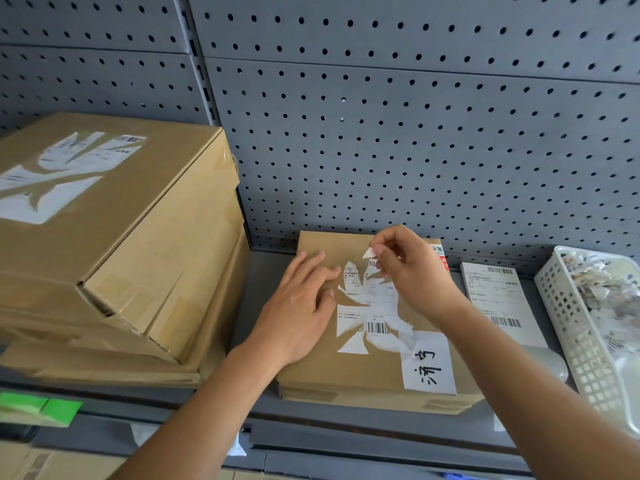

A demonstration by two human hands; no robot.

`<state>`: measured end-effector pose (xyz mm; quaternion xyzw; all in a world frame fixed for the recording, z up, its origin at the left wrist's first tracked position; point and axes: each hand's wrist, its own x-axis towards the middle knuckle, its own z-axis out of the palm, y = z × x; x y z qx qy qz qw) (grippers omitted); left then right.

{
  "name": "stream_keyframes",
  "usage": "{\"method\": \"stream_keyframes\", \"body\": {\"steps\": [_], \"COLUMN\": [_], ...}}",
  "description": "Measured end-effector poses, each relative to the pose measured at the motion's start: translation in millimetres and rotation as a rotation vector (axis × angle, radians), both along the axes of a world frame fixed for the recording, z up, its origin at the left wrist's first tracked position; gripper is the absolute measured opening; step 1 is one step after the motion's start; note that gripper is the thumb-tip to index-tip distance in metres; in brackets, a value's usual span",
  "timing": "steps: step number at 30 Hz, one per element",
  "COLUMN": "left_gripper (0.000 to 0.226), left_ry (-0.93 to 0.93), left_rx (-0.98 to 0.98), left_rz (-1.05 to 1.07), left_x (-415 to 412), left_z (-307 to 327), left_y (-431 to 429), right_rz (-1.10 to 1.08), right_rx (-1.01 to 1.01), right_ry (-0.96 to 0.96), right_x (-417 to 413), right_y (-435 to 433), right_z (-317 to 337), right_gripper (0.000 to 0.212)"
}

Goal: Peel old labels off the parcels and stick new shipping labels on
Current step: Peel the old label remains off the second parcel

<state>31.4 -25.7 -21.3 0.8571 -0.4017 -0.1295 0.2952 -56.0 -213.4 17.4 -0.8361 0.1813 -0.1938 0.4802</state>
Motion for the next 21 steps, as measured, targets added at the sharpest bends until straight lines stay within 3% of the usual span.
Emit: {"method": "stream_keyframes", "body": {"steps": [8, 18, 21], "left_gripper": [0.038, 0.039, 0.039], "left_ry": [0.0, -0.002, 0.0], "left_rx": [-0.022, -0.015, -0.013], "left_rz": [0.001, 0.008, 0.008], "left_x": [0.4, 0.1, -0.6], "left_z": [-1.6, -1.2, -0.5], "left_y": [-0.3, -0.5, -0.5], "right_rz": [0.068, 0.106, 0.137], "right_rx": [-0.266, -0.533, -0.528], "right_ry": [0.1, 0.091, 0.083], "right_x": [2.9, 11.4, 9.9], "right_y": [0.4, 10.1, 9.1], "right_z": [-13.2, -28.2, -31.1], "right_gripper": [0.026, 0.002, 0.006]}}
